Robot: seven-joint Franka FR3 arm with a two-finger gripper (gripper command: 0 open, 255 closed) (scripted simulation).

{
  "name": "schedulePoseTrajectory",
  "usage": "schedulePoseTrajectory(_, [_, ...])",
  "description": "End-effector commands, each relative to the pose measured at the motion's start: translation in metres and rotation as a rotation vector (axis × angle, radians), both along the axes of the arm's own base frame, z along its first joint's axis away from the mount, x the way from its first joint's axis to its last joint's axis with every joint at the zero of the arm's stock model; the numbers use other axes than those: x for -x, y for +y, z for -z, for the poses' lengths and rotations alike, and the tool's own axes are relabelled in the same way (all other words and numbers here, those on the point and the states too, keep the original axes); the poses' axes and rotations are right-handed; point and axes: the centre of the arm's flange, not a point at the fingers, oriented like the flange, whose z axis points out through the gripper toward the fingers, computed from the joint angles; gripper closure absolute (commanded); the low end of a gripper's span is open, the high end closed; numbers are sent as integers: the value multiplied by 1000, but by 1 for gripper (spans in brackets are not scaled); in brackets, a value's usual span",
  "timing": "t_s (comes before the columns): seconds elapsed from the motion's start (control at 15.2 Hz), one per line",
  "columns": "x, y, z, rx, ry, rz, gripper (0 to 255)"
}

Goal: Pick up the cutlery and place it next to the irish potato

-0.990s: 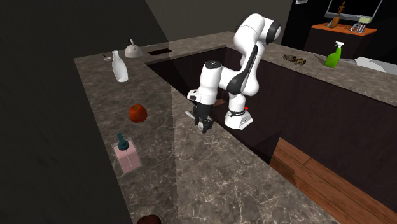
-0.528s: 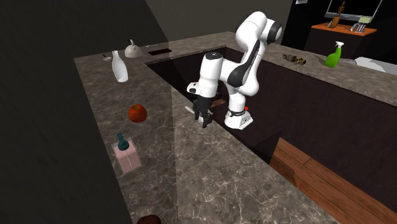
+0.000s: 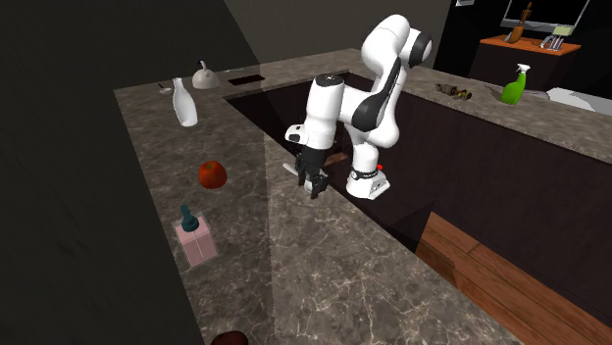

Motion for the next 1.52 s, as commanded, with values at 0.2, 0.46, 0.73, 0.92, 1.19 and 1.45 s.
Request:
schedulePoseTrajectory(0.2, [-40,52,0,-1,1,0,255])
schedulePoseTrajectory(0.46, [-73,94,0,-1,1,0,255])
schedulePoseTrajectory(0.73, [-105,136,0,-1,1,0,255])
schedulePoseTrajectory(0.92, [-130,167,0,-1,1,0,255])
schedulePoseTrajectory(1.19, [-162,208,0,-1,1,0,255])
schedulePoseTrajectory(1.45, [-163,209,15,-1,1,0,255])
